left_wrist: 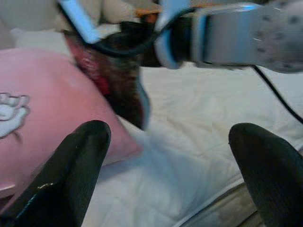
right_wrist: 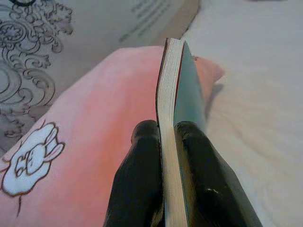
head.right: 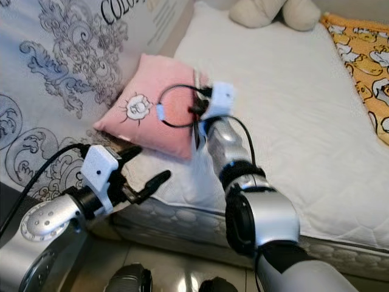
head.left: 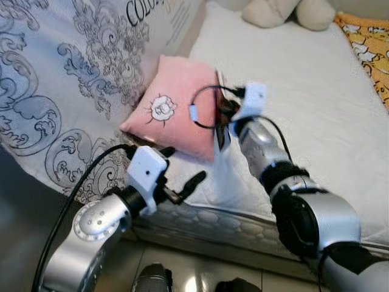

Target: Clean up the room

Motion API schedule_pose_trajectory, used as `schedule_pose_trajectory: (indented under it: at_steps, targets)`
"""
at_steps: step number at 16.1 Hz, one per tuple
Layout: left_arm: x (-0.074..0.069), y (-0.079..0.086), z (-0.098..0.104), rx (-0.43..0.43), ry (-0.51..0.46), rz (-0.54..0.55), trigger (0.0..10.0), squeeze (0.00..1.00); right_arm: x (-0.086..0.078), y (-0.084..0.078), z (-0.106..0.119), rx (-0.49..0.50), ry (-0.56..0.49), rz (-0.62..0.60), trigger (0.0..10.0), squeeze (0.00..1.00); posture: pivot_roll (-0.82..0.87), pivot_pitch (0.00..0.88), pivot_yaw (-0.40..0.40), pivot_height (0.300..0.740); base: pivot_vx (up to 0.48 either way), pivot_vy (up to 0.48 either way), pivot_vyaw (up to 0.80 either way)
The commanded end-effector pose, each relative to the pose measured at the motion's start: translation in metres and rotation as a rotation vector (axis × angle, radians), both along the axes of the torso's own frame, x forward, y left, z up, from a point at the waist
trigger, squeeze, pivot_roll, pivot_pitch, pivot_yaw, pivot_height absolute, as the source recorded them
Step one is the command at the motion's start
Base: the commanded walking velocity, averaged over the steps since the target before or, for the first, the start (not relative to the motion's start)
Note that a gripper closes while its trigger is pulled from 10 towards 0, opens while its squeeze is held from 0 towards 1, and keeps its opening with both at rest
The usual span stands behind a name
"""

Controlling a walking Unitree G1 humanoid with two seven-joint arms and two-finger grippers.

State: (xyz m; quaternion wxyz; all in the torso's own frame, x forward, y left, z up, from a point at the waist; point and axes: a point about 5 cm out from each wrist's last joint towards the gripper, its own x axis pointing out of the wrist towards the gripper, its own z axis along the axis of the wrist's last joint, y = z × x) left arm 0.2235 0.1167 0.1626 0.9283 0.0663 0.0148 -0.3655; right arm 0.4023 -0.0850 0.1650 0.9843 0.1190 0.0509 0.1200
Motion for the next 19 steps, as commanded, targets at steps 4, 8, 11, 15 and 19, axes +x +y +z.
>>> schedule_pose_trajectory:
  at_steps: [4, 8, 11, 15, 19]
  targets:
    - [-0.011, -0.002, 0.002, -0.006, 0.045, -0.001, 10.0, 0.0, 0.006, 0.002, 0.022, -0.017, -0.074, -0.01, 0.0, 0.01, 0.36, 0.165, -0.055, 0.723, 0.0, 0.0, 0.0]
    - [-0.018, -0.004, 0.004, -0.028, 0.071, -0.019, 10.0, 0.0, 0.0, -0.004, -0.001, 0.01, -0.003, -0.062, 0.0, 0.01, 0.37, 0.182, -0.047, 0.723, 0.0, 0.0, 0.0]
    - [-0.029, -0.011, 0.005, -0.06, 0.088, -0.091, 10.0, 0.0, -0.009, -0.015, -0.029, -0.001, 0.07, -0.114, 0.0, 0.01, 0.38, 0.196, -0.038, 0.723, 0.0, 0.0, 0.0]
    - [-0.029, -0.011, 0.006, -0.043, 0.085, -0.108, 10.0, 0.0, -0.016, -0.034, -0.047, -0.037, 0.114, -0.182, 0.0, 0.01, 0.38, 0.198, -0.025, 0.723, 0.0, 0.0, 0.0]
    - [-0.028, -0.012, 0.006, -0.045, 0.082, -0.116, 10.0, 0.0, -0.022, -0.048, -0.062, -0.153, 0.153, -0.235, 0.0, 0.0, 0.37, 0.194, -0.023, 0.723, 0.0, 0.0, 0.0]
